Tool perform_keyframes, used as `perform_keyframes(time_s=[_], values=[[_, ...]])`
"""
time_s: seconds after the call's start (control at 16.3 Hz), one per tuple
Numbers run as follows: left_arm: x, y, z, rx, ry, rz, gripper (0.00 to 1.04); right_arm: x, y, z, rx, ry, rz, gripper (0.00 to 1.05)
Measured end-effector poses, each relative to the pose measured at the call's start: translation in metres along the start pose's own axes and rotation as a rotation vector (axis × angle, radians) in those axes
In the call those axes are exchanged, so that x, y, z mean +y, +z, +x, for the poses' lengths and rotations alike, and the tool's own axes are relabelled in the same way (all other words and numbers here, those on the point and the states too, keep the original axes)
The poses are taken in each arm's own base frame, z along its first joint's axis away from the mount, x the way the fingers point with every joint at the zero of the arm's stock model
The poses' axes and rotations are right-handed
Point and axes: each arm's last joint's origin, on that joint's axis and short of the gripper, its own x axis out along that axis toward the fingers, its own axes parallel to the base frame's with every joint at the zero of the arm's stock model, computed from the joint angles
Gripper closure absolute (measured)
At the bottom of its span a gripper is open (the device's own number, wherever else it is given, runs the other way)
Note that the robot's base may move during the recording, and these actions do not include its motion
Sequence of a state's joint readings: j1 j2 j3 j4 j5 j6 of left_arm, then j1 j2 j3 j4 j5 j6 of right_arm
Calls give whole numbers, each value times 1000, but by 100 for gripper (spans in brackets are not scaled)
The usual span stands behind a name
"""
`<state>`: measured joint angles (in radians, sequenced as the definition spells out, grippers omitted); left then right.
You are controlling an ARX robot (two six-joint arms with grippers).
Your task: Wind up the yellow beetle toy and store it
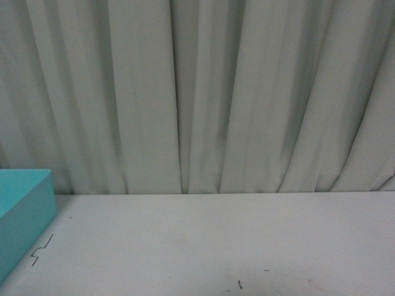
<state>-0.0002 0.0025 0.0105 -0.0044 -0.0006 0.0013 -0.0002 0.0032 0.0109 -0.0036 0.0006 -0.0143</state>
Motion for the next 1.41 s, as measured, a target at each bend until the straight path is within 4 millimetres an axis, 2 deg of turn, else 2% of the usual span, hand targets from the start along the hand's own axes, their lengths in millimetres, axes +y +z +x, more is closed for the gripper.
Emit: perform_keyframes(time_s=[0.06, 0.12, 1.41], values=[[0, 0, 0, 0, 0, 1, 5, 0, 0, 0, 0, 0, 0, 7], [0, 0, 0, 0, 0, 0, 7, 0, 0, 0, 0, 0, 0, 7], [0, 0, 0, -1, 0, 0, 7, 0, 0, 0, 0, 0, 0, 7]])
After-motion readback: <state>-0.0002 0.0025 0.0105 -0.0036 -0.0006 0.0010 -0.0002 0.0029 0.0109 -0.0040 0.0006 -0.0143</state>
